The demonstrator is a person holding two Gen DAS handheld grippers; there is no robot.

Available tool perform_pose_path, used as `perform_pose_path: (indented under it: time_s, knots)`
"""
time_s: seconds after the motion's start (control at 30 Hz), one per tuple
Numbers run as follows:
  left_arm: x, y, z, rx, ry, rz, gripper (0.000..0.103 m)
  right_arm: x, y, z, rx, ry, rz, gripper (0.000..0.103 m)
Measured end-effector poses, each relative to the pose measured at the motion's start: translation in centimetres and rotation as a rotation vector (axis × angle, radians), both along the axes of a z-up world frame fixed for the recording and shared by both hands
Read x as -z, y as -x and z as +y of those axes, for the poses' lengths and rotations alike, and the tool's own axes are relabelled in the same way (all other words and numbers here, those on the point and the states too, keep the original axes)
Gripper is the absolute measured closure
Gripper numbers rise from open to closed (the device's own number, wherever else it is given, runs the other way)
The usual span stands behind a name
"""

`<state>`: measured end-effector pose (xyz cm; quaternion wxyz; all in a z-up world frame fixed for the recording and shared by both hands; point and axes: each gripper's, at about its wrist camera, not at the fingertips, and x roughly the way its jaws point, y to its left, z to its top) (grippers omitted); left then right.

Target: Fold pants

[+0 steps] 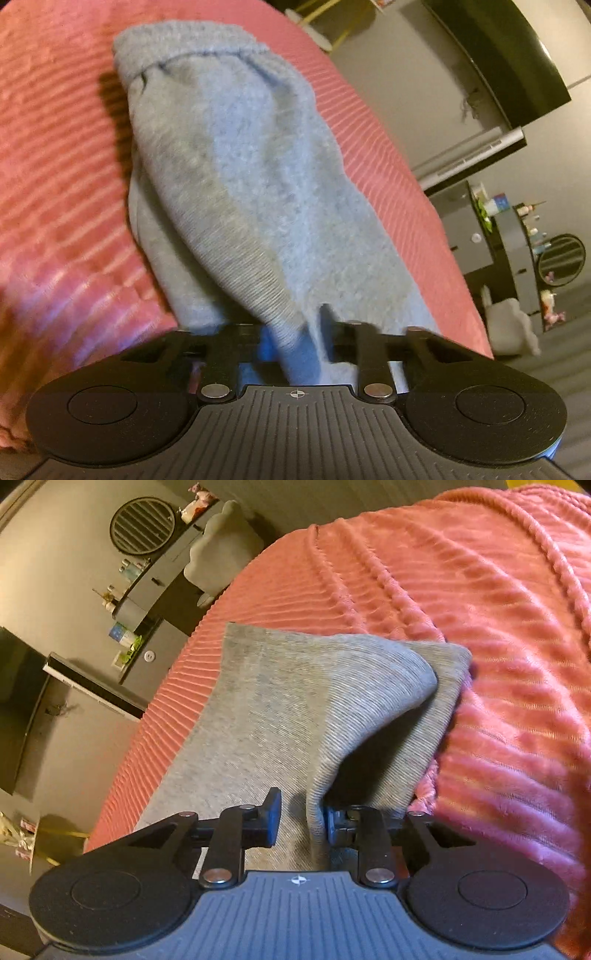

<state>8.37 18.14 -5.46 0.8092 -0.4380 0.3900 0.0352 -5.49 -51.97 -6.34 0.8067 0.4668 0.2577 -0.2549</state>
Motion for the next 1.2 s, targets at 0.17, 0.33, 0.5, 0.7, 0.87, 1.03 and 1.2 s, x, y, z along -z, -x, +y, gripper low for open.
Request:
perform_pose_path:
  time_s: [0.17,0.33,0.5,0.7,0.87,1.03,1.2]
  knots:
    - [-0.6,2.1,0.7,-0.017,0.033,-0.068,0.094,-3.4,0.3,0.9,-0.030,0.188,0.037,0.099]
    - [-1.2,2.6,-0.2,0.048,-0.058,-0.022,0.094,-4.6,0.9,1.5,-0.028,0.321,0.103,0.099]
    - [-1.6,3.9,0.8,-0.094,-0.106,0.108,0.069,-1.5,2.0,-1.0,0.043,0.165,0.233,0.095]
    - [-7.3,4.6,-3.2,-0.139,-0.504,-0.102,0.032,-6.4,3.8,1.2,0.201,0.427,0.255,0.061]
    - [-6.4,0.6,-12.2,0.132,-0.518,-0.260,0.023,-8.1,-3.1,10.7,-0.147,0.610,0.079,0.044]
    - [-2.6,-3.8,-19.8,0.270,-0.677,-0.303,0.023,-5.5,-11.4,24.9,-0.807,0.720,-0.109,0.033]
    - [1.1,-5.2,-20.9,0.288,-0.909,-0.287,0.012,-2.2,-15.1,32.3,-0.949,0.987,-0.056,0.006]
